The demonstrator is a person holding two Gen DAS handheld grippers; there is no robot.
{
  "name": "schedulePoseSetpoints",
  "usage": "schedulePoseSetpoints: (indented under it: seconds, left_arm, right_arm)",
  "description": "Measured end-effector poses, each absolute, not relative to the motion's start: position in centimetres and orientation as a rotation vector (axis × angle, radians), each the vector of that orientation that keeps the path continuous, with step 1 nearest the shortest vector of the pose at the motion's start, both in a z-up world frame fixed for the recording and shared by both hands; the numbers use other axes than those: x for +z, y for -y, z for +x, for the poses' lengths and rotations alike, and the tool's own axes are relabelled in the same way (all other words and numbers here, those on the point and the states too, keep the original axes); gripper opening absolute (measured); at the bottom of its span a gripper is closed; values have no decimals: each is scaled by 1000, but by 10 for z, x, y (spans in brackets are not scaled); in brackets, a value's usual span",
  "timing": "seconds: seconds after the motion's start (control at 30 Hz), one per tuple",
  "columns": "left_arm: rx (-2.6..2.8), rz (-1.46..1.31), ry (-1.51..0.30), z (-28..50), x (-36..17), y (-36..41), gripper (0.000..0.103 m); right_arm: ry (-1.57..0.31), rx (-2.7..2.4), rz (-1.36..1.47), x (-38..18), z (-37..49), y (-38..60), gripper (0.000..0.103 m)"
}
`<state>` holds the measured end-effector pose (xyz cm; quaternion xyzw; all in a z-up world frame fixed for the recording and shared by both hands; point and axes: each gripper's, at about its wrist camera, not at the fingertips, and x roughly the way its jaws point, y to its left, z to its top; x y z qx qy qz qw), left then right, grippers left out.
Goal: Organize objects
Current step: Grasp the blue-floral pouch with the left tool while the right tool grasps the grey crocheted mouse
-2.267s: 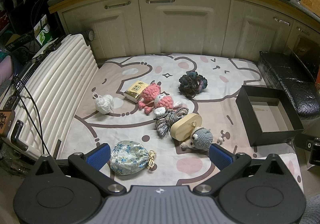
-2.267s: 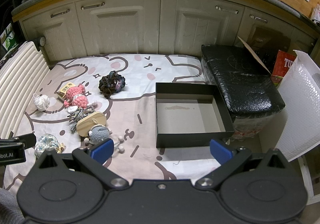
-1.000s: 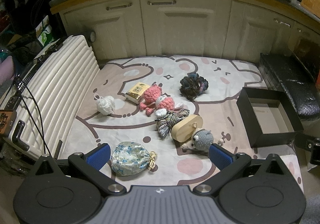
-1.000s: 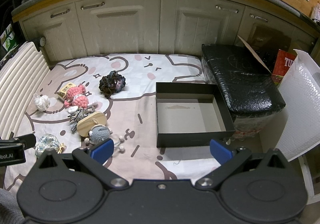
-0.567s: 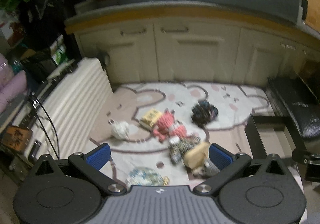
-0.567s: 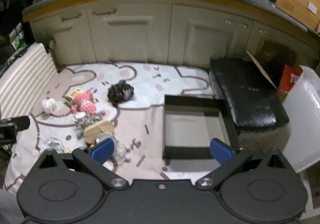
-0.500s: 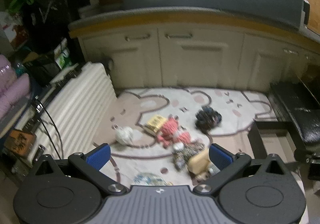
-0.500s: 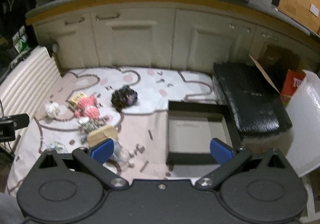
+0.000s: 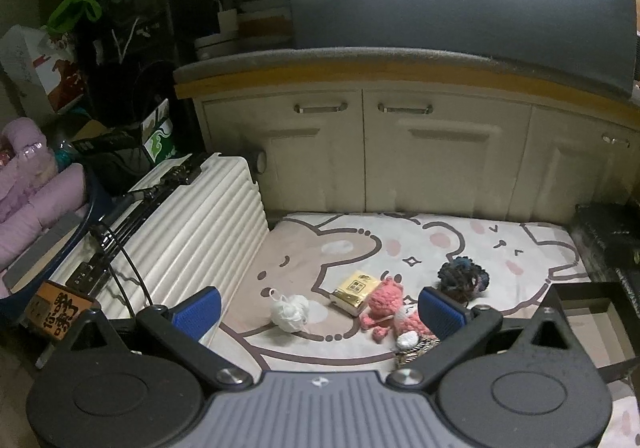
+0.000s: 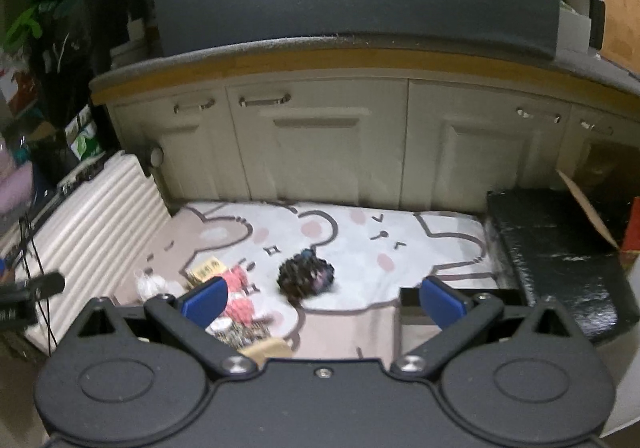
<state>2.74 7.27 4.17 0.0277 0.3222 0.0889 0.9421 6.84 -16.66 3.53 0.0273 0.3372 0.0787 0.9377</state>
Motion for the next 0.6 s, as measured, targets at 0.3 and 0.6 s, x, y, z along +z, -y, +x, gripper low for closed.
schedulePoseSetpoints:
  seconds: [0.3,0.6]
  left_arm:
    - [184,41,-724,48,-18,-89,103]
    - [109,3,-886,68,-103,-97,103]
  right_arm:
    - [-655,339,69,-9,101,158,103]
    - [-722,426,-64,-67,111,128,103]
